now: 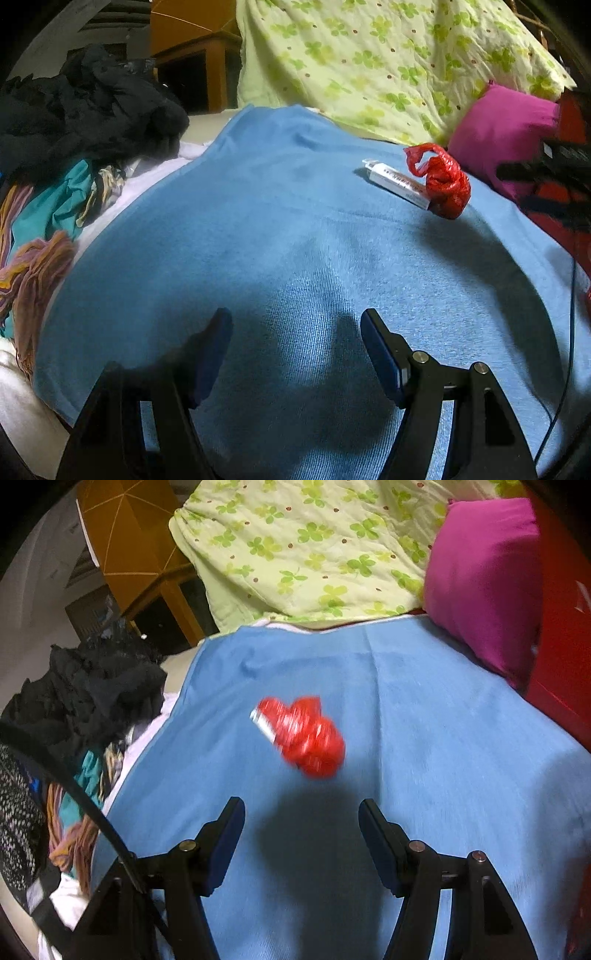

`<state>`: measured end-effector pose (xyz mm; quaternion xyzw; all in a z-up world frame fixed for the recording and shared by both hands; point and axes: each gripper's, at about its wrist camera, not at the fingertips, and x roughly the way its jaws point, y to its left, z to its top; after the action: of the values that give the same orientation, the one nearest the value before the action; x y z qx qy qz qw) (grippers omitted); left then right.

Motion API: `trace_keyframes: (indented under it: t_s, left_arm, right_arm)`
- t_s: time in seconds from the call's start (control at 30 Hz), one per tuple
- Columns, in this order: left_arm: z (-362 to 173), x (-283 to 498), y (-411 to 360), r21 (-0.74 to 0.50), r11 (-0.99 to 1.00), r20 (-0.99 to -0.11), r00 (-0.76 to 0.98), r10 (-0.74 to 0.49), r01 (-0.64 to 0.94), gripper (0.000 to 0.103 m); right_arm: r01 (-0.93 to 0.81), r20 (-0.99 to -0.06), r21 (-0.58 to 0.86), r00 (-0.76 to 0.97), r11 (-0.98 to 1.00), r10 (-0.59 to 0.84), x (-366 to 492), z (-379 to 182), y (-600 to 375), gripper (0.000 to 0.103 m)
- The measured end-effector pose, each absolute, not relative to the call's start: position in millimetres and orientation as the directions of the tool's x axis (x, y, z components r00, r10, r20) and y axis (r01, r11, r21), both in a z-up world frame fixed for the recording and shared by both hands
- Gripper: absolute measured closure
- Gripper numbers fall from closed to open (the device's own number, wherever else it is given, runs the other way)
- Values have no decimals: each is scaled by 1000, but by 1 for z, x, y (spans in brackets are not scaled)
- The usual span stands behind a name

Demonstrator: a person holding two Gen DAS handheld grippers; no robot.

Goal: Collect trash
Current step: 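Grasp the red plastic bag with the right gripper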

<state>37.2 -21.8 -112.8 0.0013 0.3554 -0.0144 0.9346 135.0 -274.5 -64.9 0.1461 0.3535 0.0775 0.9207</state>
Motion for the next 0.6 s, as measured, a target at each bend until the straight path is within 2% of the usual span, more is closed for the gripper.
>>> trace_keyframes:
  t_s: [0.13, 0.43, 0.47, 0.6]
  left_arm:
    - [-118, 43, -24, 8, 1000, -676, 737, -14, 27, 31]
    - [-125, 47, -31, 47, 998, -694, 720, 3, 41, 31]
    - [-125, 47, -32, 54, 998, -698, 716, 8, 42, 31]
    - [-119, 53, -35, 51, 997, -711, 703, 1, 50, 31]
  right_arm:
    - [-67, -615, 337, 740, 939, 273, 176, -72, -277, 35]
    - [-77, -676, 330, 676, 941, 292, 234, -100, -267, 36]
    - [-65, -685, 340, 667, 938, 294, 237, -105, -270, 46]
    - [-30, -667, 418, 668, 908, 329, 233, -99, -288, 60]
